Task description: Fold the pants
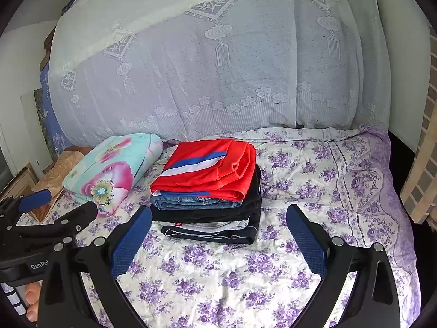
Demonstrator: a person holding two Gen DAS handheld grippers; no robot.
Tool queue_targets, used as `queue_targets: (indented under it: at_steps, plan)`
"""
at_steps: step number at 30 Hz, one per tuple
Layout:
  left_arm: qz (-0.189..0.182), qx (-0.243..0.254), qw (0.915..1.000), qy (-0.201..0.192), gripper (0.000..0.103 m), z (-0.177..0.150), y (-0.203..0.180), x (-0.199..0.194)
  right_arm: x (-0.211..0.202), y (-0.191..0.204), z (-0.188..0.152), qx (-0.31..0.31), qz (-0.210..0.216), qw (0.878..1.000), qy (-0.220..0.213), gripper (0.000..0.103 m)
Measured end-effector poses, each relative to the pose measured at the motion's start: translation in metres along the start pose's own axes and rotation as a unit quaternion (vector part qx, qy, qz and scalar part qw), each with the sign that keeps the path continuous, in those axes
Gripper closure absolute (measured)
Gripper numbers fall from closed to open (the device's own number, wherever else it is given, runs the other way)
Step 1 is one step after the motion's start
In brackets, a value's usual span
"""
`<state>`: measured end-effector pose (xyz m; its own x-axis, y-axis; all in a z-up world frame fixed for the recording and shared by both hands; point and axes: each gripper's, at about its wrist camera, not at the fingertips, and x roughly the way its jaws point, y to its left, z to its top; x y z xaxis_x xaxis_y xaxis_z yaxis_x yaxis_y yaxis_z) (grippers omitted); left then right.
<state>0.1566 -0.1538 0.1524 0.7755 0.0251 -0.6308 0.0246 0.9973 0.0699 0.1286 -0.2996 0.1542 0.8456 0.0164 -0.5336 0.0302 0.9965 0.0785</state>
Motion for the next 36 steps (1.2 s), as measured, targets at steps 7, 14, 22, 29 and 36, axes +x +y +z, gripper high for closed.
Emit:
queue_targets:
  at_steps: [7, 14, 22, 29, 36]
  plan:
    - [-0.001, -0.004, 1.0, -0.001, 0.005, 0.002, 0.0, -0.001, 0.0, 0.0, 0.001, -0.002, -0.001, 1.0, -0.001, 0.004]
    - [-0.002, -0.005, 1.0, 0.001, 0.005, 0.003, -0.001, 0.0, 0.0, 0.0, 0.001, -0.001, -0.001, 1.0, -0.001, 0.004]
    - [-0.002, -0.005, 1.0, 0.003, 0.005, 0.003, -0.001, 0.001, 0.001, -0.003, 0.002, -0.001, -0.002, 1.0, -0.002, 0.004]
    - [-0.008, -0.007, 0.9998, 0.014, 0.005, 0.004, -0.004, 0.008, 0.004, -0.004, 0.003, 0.0, -0.003, 1.0, 0.0, 0.004]
    - [-0.009, -0.006, 0.9998, 0.015, 0.005, 0.004, -0.006, 0.014, 0.007, -0.006, 0.003, 0.002, -0.003, 1.0, 0.001, 0.004]
